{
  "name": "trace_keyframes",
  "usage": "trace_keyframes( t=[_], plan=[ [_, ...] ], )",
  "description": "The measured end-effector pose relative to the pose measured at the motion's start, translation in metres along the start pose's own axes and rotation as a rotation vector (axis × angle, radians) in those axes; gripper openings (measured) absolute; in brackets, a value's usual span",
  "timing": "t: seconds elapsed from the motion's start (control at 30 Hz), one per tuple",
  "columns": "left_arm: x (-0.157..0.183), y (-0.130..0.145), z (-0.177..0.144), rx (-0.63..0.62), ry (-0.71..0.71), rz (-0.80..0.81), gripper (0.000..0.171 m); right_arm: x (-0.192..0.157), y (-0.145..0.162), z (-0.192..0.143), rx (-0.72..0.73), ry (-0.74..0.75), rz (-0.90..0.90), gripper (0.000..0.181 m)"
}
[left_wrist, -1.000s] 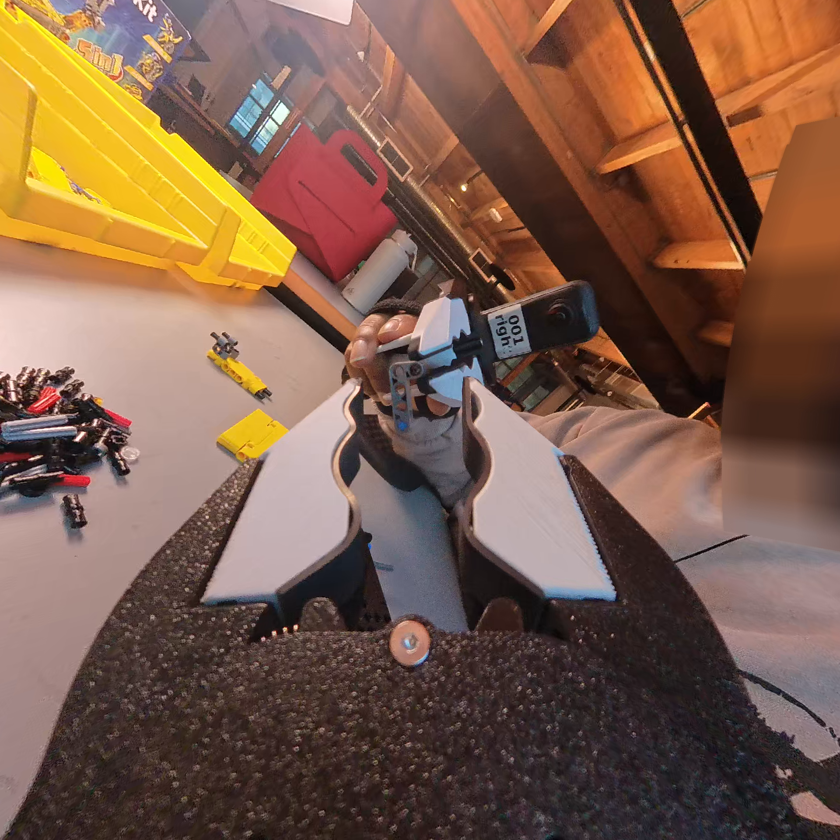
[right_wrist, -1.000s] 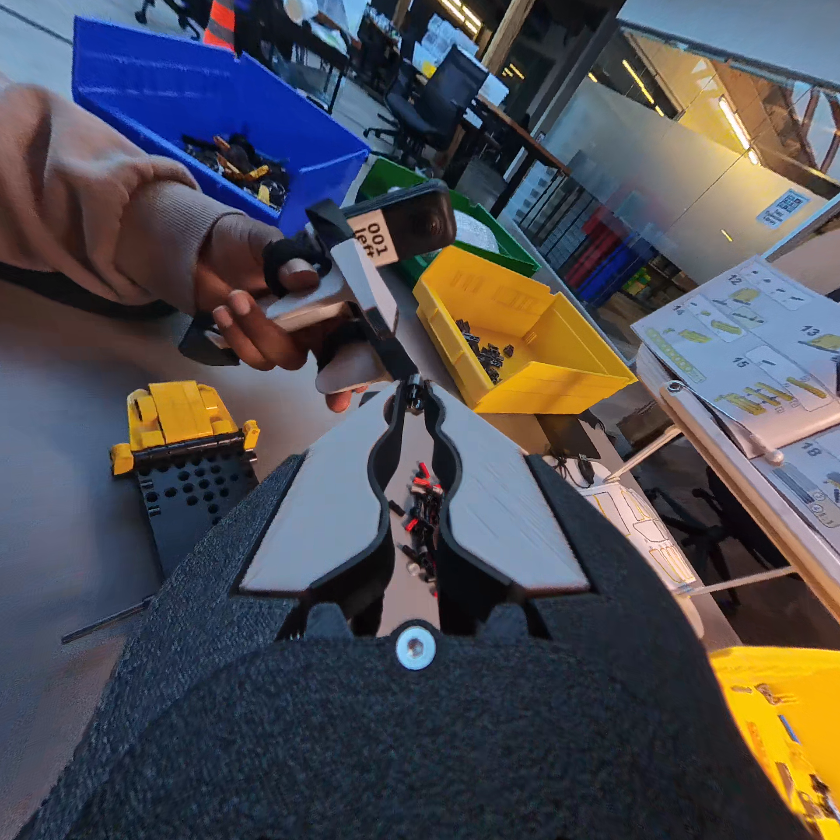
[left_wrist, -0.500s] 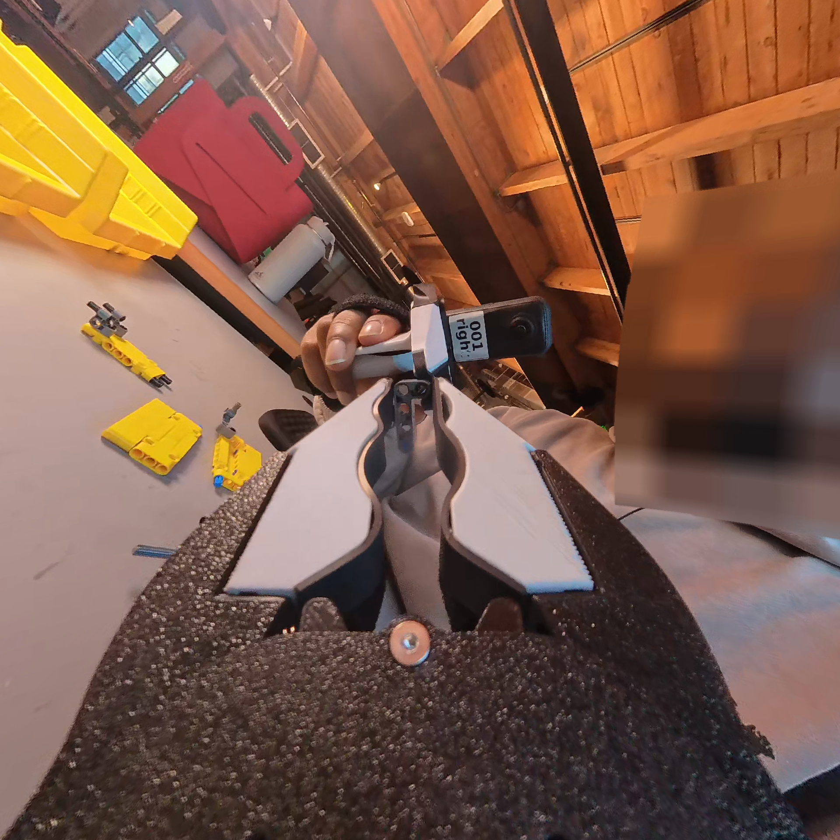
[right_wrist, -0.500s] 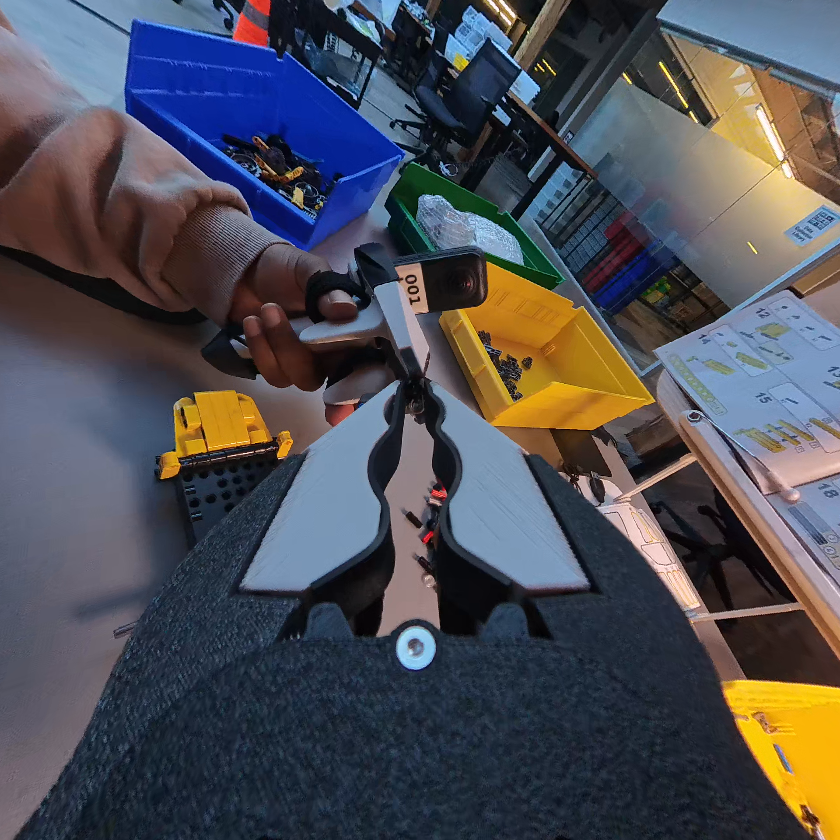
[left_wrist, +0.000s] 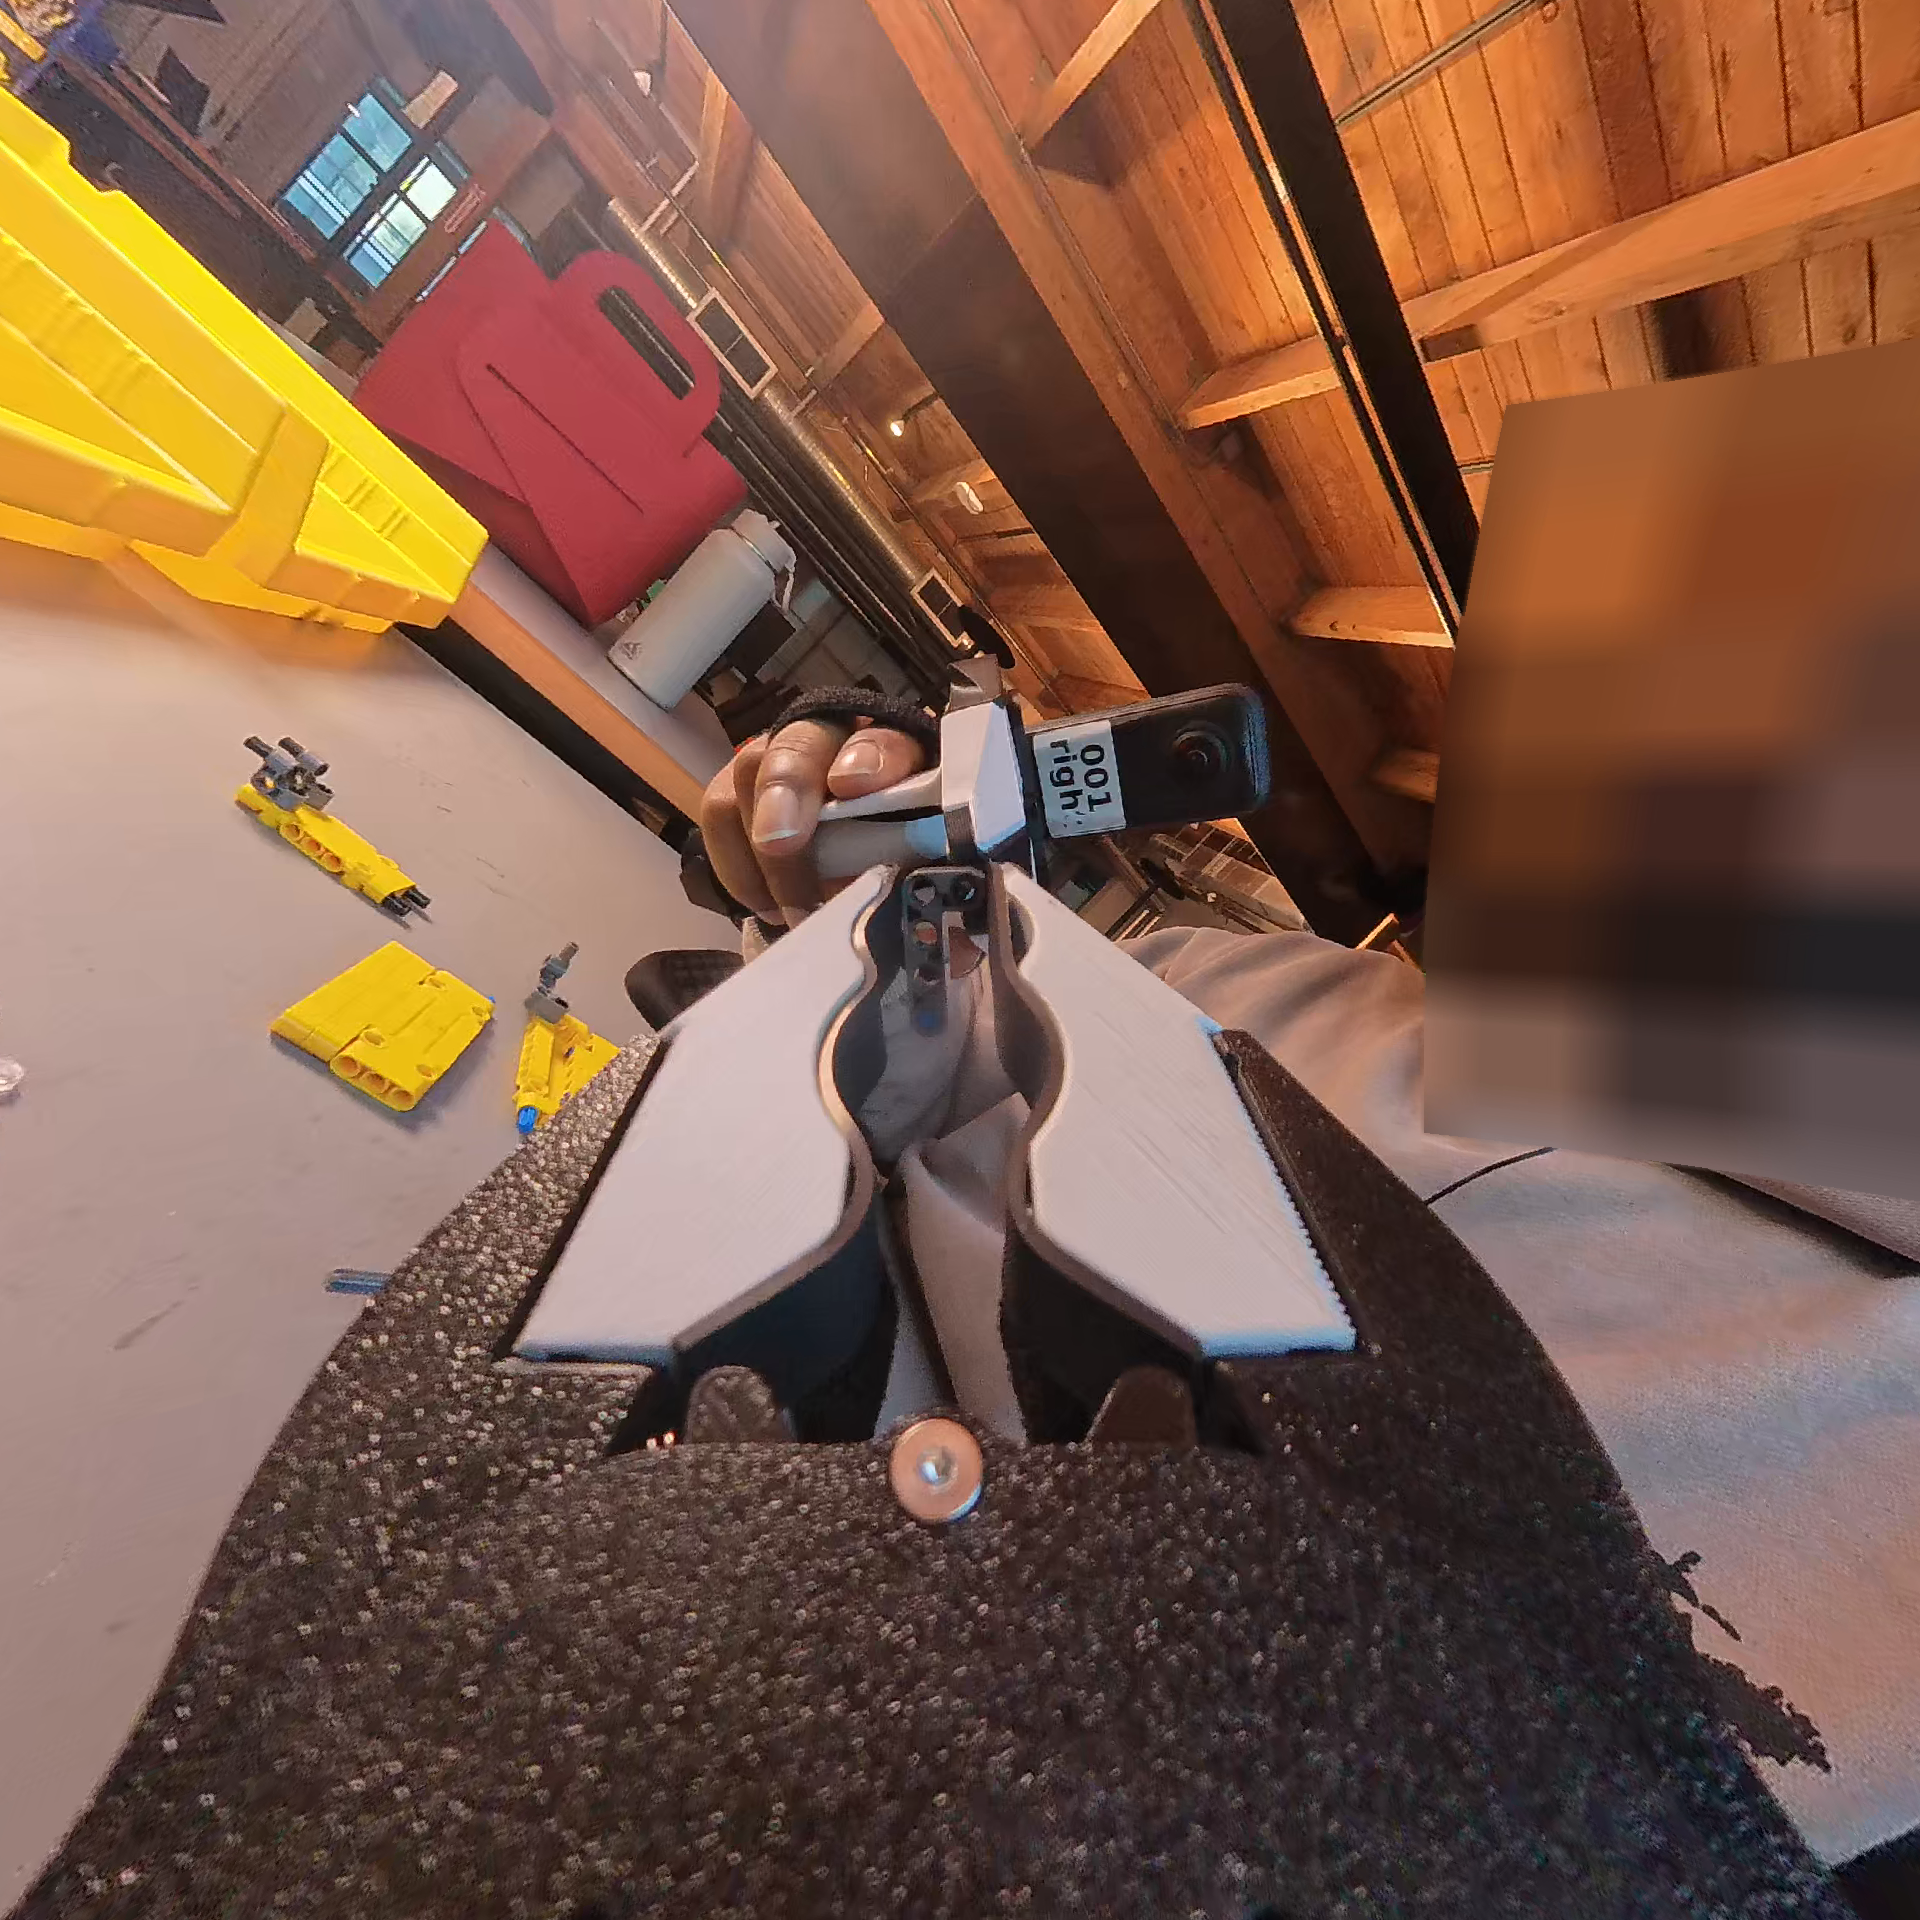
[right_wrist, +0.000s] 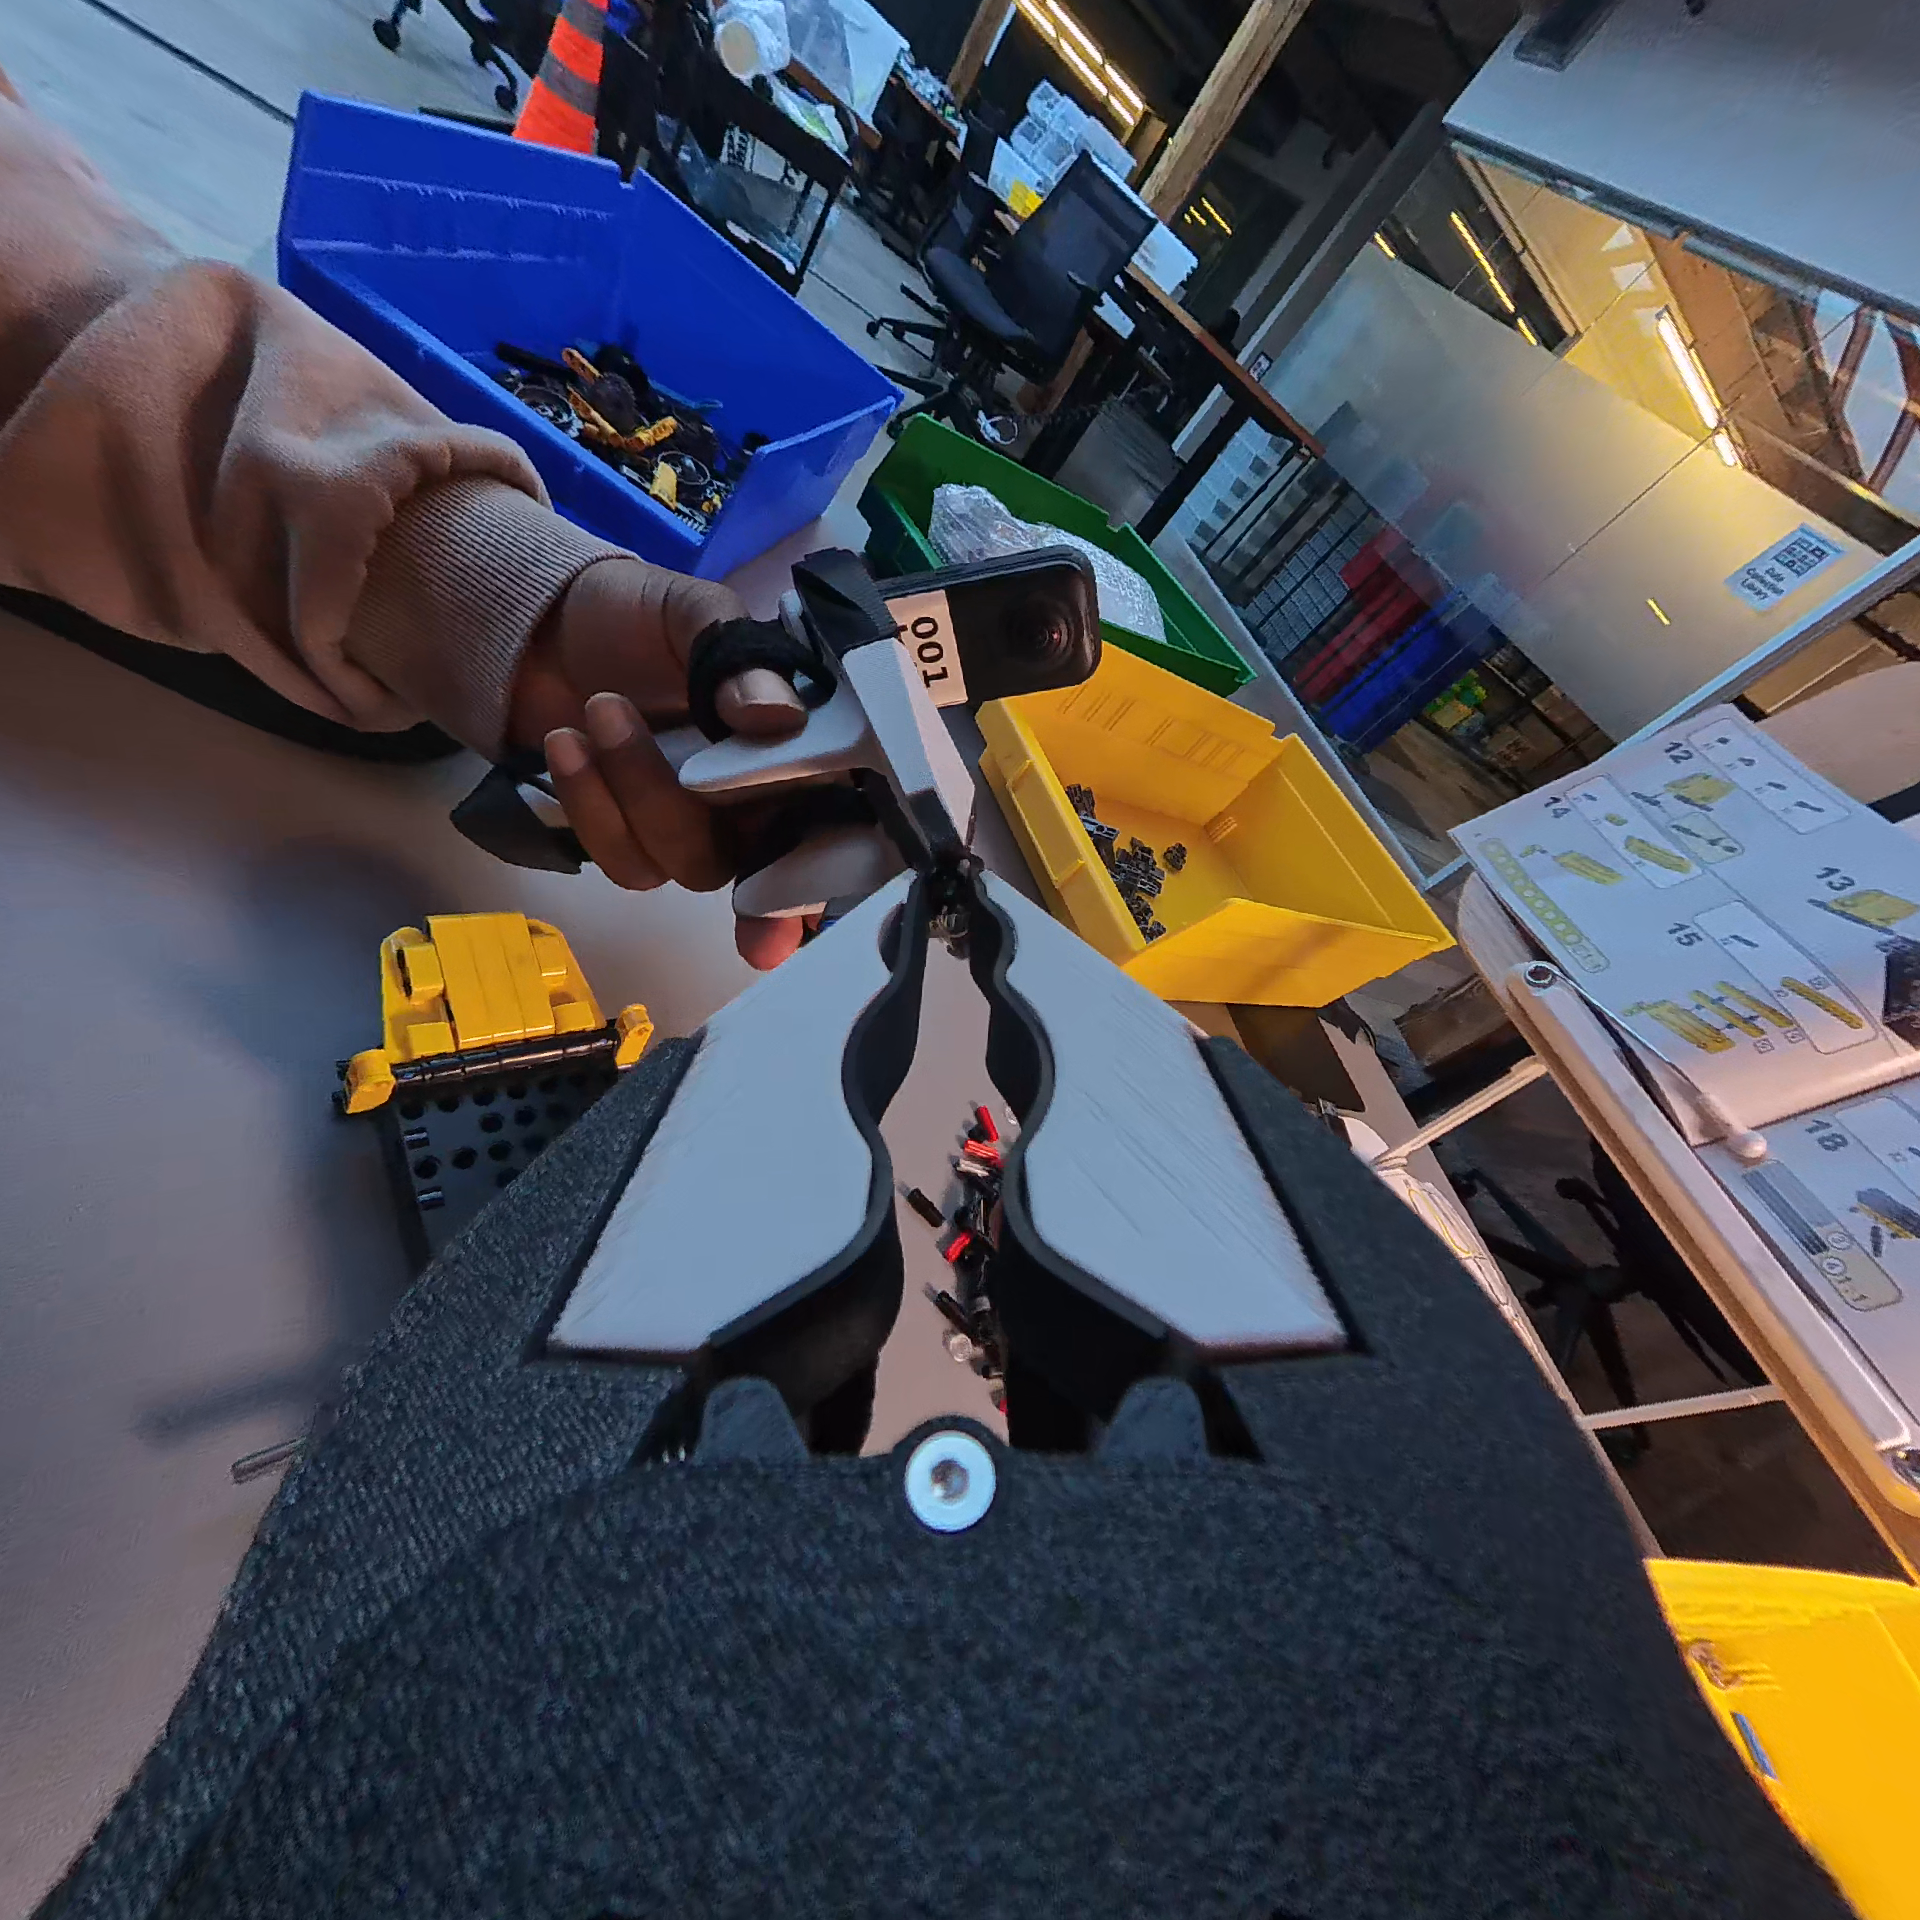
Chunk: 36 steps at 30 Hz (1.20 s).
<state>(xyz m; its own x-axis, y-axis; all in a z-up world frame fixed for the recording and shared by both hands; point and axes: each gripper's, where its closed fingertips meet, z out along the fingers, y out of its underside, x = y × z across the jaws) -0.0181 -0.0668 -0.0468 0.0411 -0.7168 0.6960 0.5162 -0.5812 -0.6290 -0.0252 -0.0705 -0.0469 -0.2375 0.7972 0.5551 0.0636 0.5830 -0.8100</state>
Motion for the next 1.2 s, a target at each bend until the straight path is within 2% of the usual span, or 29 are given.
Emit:
trace_keyframes(
  t=[0.3, 0.47, 0.7, 1.2],
  plan=[
    [-0.001, 0.001, 0.001, 0.003, -0.007, -0.026, 0.014, -0.001, 0.001, -0.002, 0.025, -0.023, 0.02, 0.004],
    [0.009, -0.004, 0.006, -0.024, -0.082, 0.116, 0.013, 0.003, -0.01, -0.007, 0.102, 0.005, 0.015, 0.003],
    [0.009, -0.009, 0.007, -0.023, -0.158, 0.219, 0.013, 0.005, -0.011, -0.008, 0.161, 0.009, 0.053, 0.002],
    [-0.002, -0.005, 0.012, -0.07, -0.185, 0.244, 0.012, 0.006, 0.007, -0.015, 0.178, -0.07, 0.182, 0.002]
  ],
)
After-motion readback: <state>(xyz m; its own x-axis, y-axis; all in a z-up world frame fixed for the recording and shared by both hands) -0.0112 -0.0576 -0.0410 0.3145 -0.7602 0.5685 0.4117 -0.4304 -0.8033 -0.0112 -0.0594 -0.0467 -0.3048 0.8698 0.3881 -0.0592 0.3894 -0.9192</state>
